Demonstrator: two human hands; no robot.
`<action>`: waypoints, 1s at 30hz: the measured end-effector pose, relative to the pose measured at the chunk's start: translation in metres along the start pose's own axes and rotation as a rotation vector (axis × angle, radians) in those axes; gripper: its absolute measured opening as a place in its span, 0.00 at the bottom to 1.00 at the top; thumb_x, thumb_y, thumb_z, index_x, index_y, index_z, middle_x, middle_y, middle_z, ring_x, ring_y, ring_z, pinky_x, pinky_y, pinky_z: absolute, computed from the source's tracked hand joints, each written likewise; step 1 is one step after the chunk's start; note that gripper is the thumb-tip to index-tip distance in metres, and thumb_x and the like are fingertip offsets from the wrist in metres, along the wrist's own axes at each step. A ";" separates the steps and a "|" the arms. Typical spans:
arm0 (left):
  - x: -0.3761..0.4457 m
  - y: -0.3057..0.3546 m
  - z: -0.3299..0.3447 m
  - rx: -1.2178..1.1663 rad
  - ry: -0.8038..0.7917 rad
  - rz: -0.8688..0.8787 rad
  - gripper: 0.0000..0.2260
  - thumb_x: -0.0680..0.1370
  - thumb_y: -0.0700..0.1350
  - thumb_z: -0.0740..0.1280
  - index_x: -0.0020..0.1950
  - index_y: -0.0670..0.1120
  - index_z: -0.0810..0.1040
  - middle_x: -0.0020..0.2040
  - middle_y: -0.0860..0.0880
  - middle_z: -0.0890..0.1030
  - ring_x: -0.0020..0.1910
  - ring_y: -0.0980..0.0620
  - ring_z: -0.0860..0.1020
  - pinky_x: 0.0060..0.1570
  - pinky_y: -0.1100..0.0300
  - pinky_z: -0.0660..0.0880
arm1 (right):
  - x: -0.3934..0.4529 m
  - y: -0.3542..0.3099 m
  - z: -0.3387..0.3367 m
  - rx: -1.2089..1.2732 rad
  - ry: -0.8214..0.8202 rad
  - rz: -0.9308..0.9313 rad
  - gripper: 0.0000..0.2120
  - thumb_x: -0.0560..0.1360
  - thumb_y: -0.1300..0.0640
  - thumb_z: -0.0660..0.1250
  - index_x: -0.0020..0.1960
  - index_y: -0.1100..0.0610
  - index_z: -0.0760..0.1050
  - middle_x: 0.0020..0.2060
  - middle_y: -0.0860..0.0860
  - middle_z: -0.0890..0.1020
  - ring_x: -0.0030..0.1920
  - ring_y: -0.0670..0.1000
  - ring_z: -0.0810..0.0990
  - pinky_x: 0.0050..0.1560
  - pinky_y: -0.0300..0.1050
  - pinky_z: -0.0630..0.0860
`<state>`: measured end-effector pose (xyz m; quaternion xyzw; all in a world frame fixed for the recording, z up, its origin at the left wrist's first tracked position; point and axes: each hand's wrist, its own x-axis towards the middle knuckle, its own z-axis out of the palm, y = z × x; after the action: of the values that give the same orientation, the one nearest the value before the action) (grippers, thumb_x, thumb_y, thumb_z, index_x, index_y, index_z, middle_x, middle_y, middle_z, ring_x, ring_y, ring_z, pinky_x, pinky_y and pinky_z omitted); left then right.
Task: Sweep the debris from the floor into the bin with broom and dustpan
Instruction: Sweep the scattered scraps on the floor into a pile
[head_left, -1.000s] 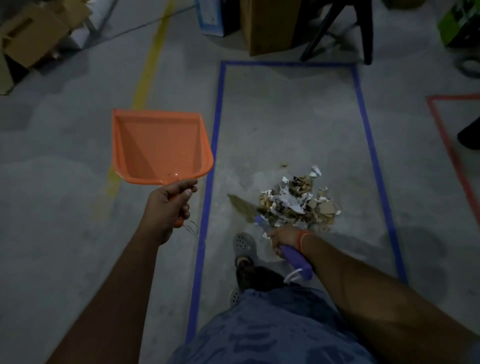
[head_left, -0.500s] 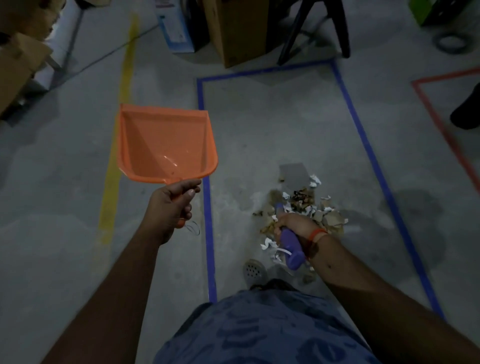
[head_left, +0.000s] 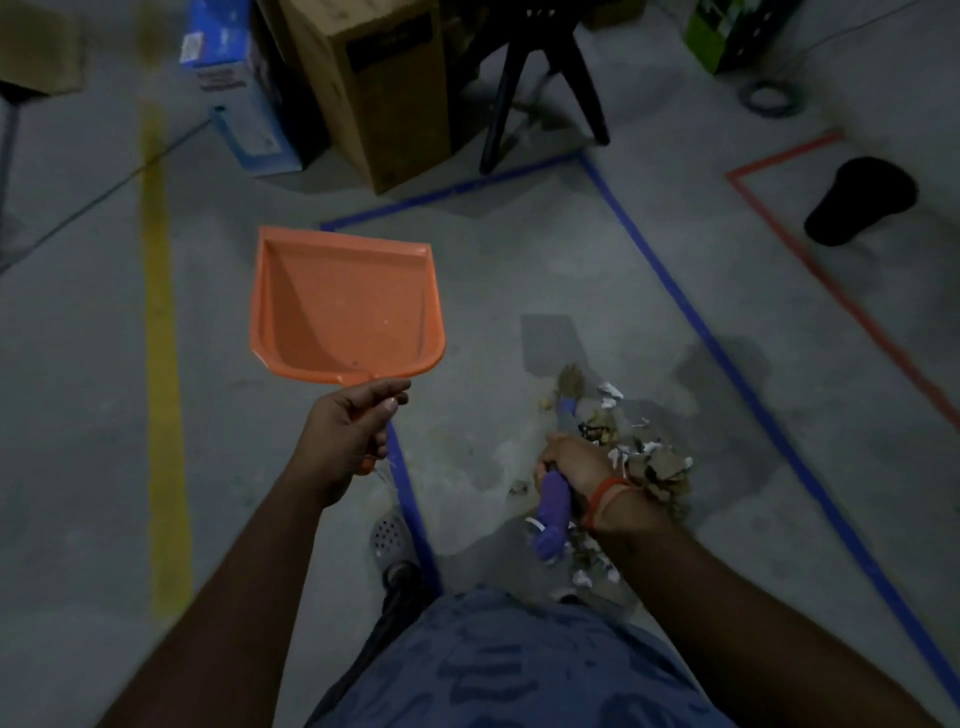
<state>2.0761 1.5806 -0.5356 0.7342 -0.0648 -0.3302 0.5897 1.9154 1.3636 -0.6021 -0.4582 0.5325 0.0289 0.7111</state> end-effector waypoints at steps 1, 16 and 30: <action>0.013 0.006 -0.012 0.011 -0.030 0.003 0.11 0.82 0.38 0.64 0.63 0.44 0.81 0.38 0.50 0.80 0.26 0.54 0.70 0.23 0.64 0.61 | 0.012 -0.002 0.014 0.009 0.019 0.007 0.11 0.71 0.73 0.57 0.44 0.59 0.71 0.23 0.59 0.72 0.21 0.54 0.71 0.22 0.40 0.68; 0.188 0.094 -0.095 0.207 -0.395 0.003 0.10 0.83 0.35 0.63 0.61 0.40 0.80 0.27 0.56 0.78 0.24 0.58 0.68 0.21 0.67 0.64 | 0.118 -0.059 0.168 0.260 0.405 0.172 0.05 0.76 0.63 0.62 0.41 0.58 0.73 0.36 0.52 0.78 0.41 0.54 0.75 0.39 0.41 0.72; 0.418 0.193 -0.060 0.385 -0.623 -0.013 0.11 0.83 0.37 0.62 0.62 0.44 0.81 0.27 0.55 0.71 0.23 0.57 0.64 0.26 0.65 0.58 | 0.216 -0.281 0.221 0.743 0.593 0.007 0.09 0.72 0.70 0.57 0.38 0.61 0.71 0.30 0.54 0.73 0.29 0.52 0.74 0.28 0.40 0.71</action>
<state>2.4900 1.3707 -0.5259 0.6962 -0.2977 -0.5235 0.3907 2.3188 1.2548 -0.5941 -0.1595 0.6882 -0.2932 0.6441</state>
